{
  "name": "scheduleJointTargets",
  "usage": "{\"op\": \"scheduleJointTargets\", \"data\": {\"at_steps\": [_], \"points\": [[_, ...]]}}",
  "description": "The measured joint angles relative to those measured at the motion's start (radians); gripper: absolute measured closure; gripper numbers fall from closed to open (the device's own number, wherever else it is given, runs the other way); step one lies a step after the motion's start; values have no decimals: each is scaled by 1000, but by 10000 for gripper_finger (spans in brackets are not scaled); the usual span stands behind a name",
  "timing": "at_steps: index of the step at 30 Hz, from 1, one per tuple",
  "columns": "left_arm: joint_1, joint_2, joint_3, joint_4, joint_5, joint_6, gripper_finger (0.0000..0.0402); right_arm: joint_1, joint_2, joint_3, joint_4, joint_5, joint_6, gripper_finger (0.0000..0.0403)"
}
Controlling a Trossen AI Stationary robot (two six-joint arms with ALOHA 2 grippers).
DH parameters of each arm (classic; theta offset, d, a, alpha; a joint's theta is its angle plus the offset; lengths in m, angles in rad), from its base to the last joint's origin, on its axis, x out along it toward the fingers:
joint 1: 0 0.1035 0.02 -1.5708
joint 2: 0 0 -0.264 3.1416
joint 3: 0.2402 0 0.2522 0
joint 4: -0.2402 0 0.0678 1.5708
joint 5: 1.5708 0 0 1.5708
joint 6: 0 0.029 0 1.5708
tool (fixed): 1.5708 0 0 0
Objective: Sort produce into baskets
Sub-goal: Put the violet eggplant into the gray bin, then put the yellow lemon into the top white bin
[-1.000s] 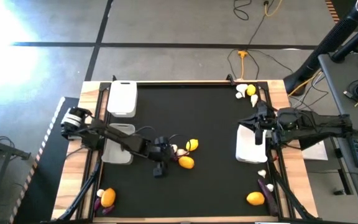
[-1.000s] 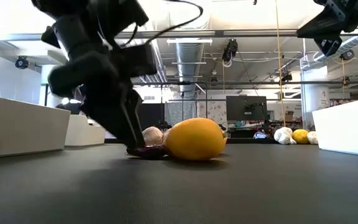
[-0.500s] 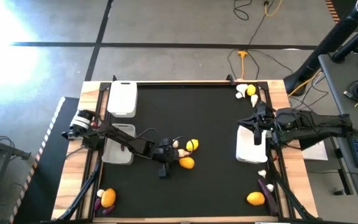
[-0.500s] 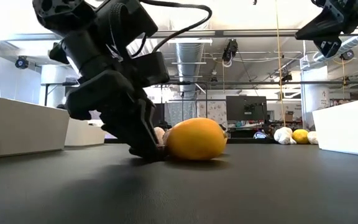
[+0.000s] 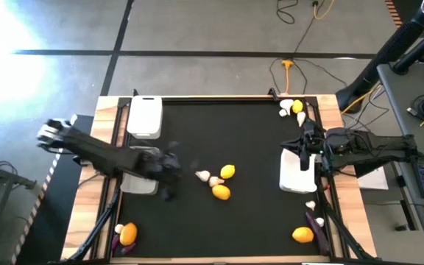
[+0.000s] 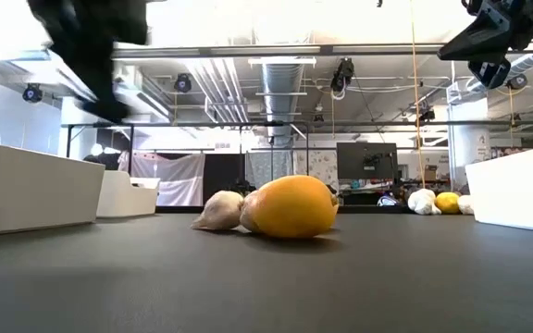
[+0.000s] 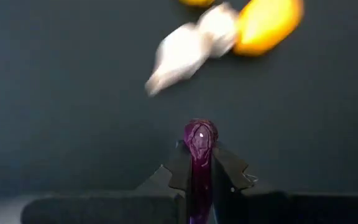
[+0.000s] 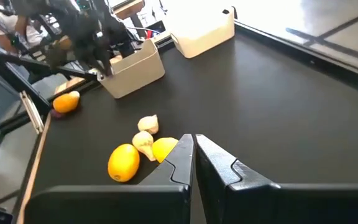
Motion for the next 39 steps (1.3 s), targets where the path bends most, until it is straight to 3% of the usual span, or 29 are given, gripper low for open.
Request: {"op": "scheduleJointTargets", "data": {"at_steps": [4,8,13,19,26,34,39], "points": [[-28,-133,-3,-361,36,-265,391,0,28,0,5,0,-13,394],[10,-142,-7,-542,46,-337,391,0,65,0,17,0,-9,394],[60,-96,-86,-491,84,-237,392,0,112,0,70,-11,-22,394],[70,-43,-219,-300,127,-152,384,0,147,9,102,-33,-92,389],[70,-22,-333,-209,140,-139,344,0,165,79,101,-33,-124,338],[70,-92,-266,-219,121,-86,234,0,164,166,102,2,-161,262],[18,-110,-100,-313,226,-79,184,-1,164,184,103,29,-170,232]]}}
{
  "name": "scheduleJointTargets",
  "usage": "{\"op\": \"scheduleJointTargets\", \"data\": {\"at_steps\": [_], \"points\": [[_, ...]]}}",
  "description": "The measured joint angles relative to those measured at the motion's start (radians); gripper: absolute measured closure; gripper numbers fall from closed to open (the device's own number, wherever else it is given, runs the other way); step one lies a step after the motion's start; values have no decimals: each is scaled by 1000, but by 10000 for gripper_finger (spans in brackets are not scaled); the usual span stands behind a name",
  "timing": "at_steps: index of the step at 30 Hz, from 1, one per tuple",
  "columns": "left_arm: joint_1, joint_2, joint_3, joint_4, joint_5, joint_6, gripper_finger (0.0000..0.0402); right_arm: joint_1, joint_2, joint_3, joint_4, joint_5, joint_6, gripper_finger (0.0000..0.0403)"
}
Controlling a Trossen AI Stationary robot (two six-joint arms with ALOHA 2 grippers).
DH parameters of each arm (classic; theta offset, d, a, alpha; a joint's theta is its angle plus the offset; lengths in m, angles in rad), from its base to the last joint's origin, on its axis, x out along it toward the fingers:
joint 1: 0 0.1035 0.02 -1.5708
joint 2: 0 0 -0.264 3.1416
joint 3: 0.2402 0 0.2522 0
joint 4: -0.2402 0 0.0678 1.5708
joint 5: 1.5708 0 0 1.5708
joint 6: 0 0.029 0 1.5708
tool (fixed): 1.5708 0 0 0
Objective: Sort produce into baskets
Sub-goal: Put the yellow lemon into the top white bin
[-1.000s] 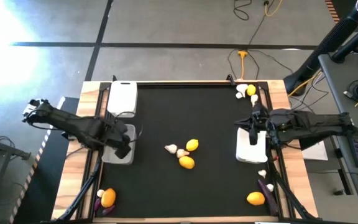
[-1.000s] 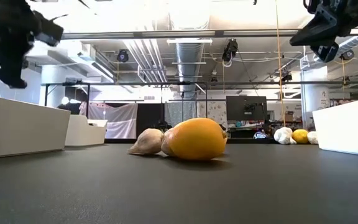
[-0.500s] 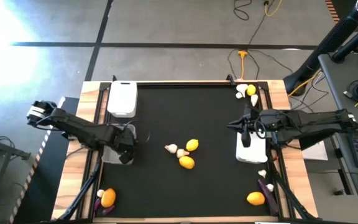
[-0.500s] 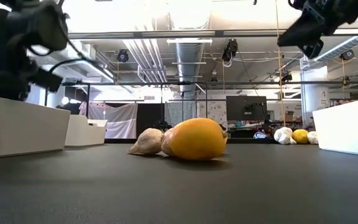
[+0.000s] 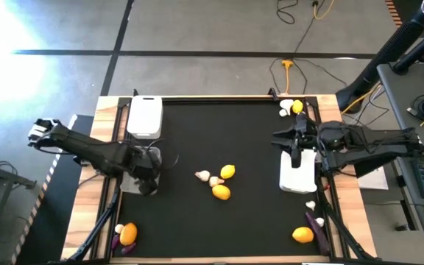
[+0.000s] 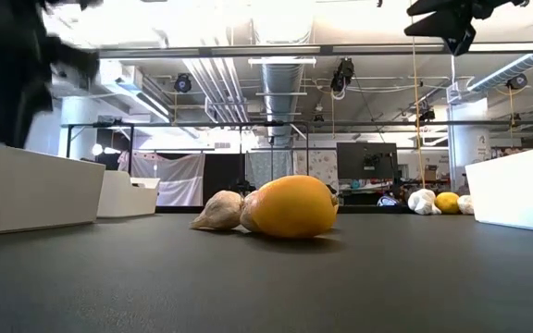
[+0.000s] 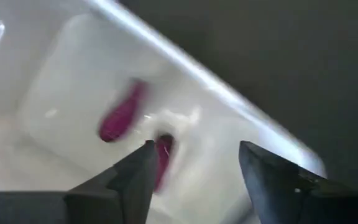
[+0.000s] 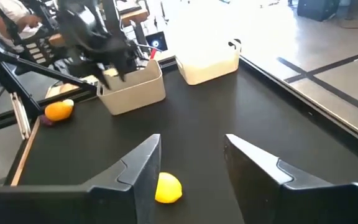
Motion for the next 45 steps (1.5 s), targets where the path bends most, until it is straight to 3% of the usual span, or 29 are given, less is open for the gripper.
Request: {"op": "scheduleJointTargets", "data": {"at_steps": [4,8,13,20,28,38,45], "points": [[-134,11,164,-23,38,-122,177,0,0,2,-1,0,0,218],[-284,61,259,-43,108,-349,176,0,0,2,-1,0,-6,210],[-481,167,275,9,252,-719,160,0,0,1,-1,0,-65,202],[-582,302,269,160,276,-1092,95,0,9,0,-1,-11,-141,186],[-579,459,254,166,454,-1178,83,1,24,0,-2,-96,-198,157],[-557,552,132,341,512,-1231,109,1,23,0,-62,-200,-238,150],[-538,563,110,387,469,-1243,124,1,23,0,-143,-266,-252,149]]}}
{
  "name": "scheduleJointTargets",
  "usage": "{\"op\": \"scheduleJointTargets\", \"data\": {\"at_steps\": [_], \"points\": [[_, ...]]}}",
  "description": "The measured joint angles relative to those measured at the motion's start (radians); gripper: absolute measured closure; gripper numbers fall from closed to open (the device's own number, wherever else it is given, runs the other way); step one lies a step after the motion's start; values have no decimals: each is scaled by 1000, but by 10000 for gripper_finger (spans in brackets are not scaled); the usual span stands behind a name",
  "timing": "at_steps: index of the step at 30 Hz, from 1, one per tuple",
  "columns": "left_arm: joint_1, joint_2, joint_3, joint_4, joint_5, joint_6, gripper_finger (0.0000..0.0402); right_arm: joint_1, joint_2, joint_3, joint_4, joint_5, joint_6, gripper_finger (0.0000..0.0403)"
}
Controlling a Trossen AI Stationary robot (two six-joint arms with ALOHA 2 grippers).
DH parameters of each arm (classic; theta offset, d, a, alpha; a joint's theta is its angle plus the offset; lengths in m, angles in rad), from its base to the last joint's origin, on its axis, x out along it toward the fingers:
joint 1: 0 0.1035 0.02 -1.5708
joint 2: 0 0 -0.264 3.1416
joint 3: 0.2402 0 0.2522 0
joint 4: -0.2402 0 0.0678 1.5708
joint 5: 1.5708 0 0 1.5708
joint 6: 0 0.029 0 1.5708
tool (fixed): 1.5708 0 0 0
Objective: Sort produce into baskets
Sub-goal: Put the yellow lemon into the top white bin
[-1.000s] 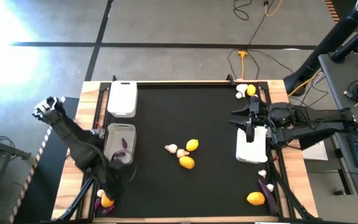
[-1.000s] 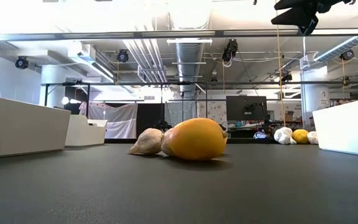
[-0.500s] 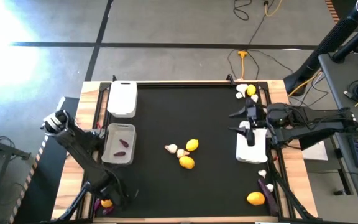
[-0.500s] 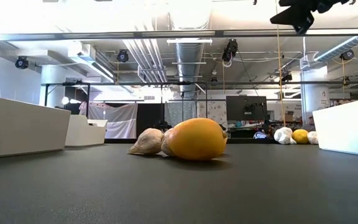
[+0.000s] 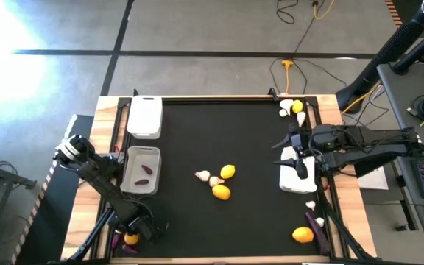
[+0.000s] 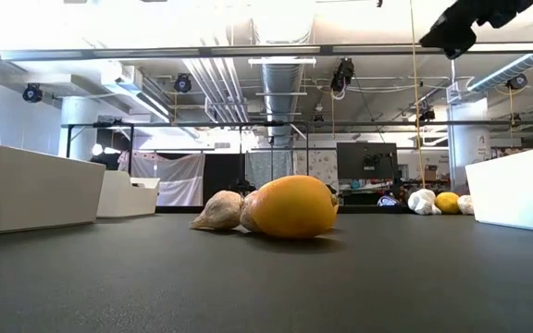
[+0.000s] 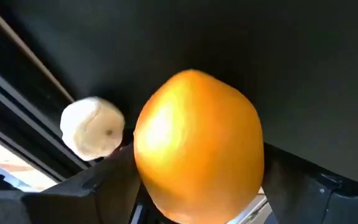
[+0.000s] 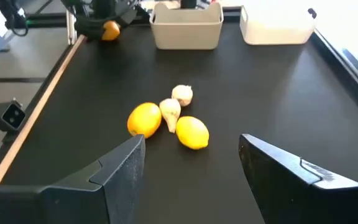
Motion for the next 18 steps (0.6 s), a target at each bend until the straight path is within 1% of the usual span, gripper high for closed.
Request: {"op": "scheduleJointTargets", "data": {"at_steps": [3,5,7,10,13,15,16,18], "points": [[12,-1,4,9,-30,13,145,0,0,0,-21,-3,-2,151],[18,-1,4,9,-32,25,166,0,0,6,-41,-3,-16,155],[25,-2,14,5,-55,29,185,0,0,12,-39,-8,-37,159],[49,-5,82,1,-207,49,189,0,0,19,-39,-11,-64,165],[87,-11,196,-19,-441,124,189,0,0,27,-37,-30,-91,167],[128,3,266,-45,-566,245,189,0,6,27,-38,-33,-108,167],[155,18,299,-55,-605,329,189,0,12,27,-37,-34,-117,166],[228,60,359,-83,-629,475,190,0,32,27,-38,-36,-124,164]]}}
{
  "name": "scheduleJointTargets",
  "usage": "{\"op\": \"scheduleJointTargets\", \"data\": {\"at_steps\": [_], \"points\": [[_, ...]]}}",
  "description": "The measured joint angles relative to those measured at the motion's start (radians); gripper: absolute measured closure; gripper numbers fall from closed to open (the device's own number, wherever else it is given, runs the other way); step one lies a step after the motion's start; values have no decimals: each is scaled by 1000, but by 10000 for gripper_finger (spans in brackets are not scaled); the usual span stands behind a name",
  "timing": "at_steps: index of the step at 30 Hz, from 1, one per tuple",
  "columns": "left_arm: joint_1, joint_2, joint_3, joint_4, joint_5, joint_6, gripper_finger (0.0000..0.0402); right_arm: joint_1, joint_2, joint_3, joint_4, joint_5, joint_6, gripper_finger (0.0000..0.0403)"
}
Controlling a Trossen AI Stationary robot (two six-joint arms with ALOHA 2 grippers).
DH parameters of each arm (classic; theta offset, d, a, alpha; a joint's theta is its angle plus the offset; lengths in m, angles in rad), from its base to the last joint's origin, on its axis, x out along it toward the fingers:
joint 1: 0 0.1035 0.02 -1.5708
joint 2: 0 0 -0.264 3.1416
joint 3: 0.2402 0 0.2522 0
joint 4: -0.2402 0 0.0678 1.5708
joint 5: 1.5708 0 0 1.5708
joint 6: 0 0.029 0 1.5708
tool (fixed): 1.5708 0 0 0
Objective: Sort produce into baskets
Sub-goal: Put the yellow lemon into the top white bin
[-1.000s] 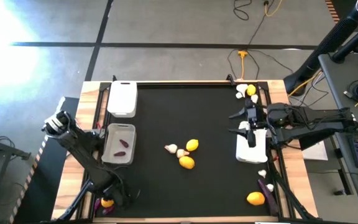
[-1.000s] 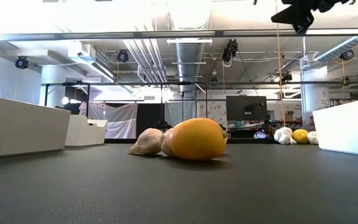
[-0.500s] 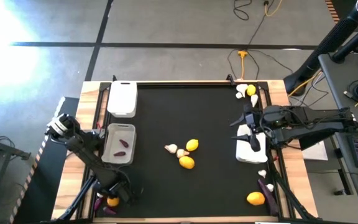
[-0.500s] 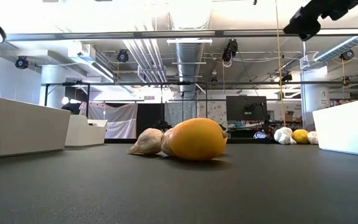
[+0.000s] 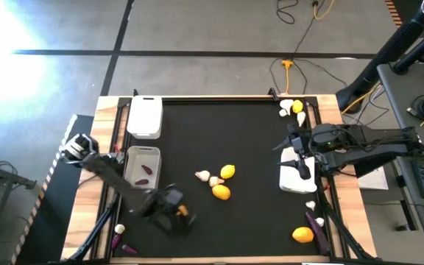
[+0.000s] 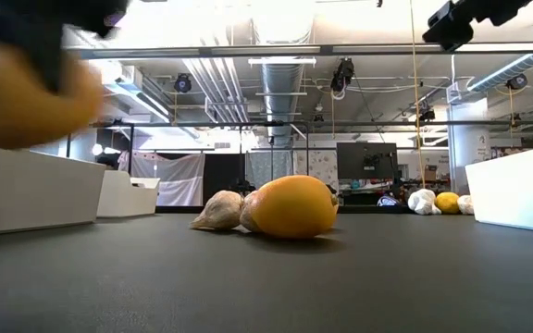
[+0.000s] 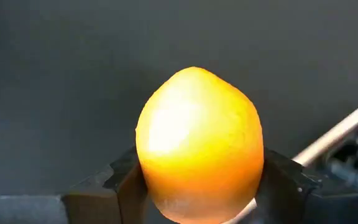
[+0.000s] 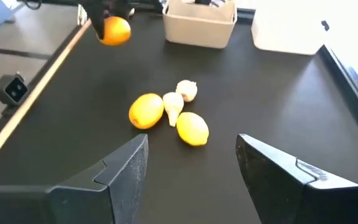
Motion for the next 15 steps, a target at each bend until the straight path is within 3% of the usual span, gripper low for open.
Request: {"op": "scheduleJointTargets", "data": {"at_steps": [8,15], "points": [[360,137,166,-92,-41,556,191,0,62,2,0,-12,-7,159],[615,146,167,-111,-62,850,184,0,80,9,-8,0,1,156]]}}
